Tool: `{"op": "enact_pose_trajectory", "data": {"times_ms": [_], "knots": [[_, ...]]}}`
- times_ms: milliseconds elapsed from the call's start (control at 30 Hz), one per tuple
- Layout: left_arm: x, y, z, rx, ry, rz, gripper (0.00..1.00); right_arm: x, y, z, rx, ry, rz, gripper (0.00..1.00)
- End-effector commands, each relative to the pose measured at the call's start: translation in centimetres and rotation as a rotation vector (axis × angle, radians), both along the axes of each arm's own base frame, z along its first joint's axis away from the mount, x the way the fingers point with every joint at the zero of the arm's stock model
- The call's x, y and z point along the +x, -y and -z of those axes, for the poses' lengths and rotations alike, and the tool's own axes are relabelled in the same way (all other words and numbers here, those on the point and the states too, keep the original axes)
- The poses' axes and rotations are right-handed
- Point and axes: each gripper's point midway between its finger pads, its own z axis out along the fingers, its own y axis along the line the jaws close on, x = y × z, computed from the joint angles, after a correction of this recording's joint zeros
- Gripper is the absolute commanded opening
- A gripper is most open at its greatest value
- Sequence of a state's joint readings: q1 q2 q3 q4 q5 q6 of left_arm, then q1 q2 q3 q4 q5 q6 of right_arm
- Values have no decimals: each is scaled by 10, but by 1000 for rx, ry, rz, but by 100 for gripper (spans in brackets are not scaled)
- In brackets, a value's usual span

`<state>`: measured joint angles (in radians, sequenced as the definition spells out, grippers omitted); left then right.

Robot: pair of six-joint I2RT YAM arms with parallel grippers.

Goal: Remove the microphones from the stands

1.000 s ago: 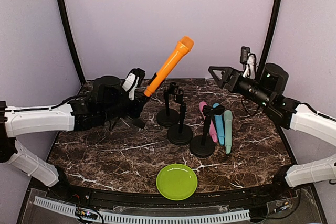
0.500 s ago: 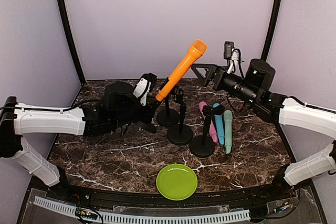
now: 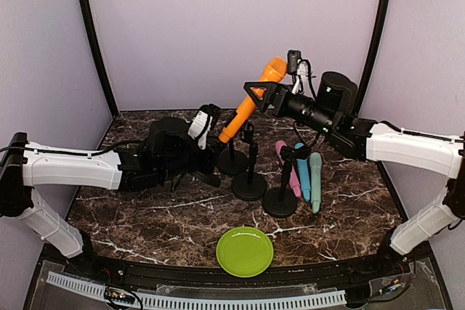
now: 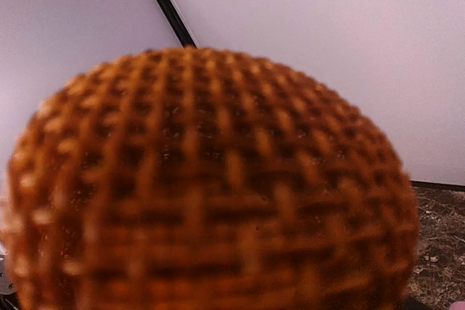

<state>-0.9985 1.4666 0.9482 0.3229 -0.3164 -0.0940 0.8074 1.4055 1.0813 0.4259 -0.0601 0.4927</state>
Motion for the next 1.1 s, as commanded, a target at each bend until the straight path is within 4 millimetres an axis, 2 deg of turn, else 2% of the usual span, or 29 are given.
{"op": "enact_pose_trajectory", "data": {"times_ms": [0,167,333,433,533,600,667,767,867,933,1067], "knots": [[3,1,-48,-137,79,-33,0,2,0,-27,73,41,33,87],[7,-1,-43,-114,82,-58,0,5,3,-29,81,41,84,74],[11,-2,-37,-89,75,-84,0,7,4,-30,93,32,106,56],[12,-2,-36,-80,74,-84,0,8,6,-31,108,28,117,39],[10,2,-33,-69,69,-61,0,7,8,-33,131,30,121,17],[8,4,-34,-67,69,-45,3,5,8,-34,140,35,114,7],[7,4,-34,-68,68,-35,11,3,9,-35,145,42,104,0],[1,4,-31,-53,62,-3,24,-1,9,-40,151,61,88,0],[-6,-1,-31,-52,59,17,48,-10,9,-47,155,103,48,0],[-14,-5,-24,-40,54,48,61,-18,6,-52,151,134,4,0],[-35,-10,-15,-18,22,136,75,-32,-4,-57,146,172,-99,0]]}}
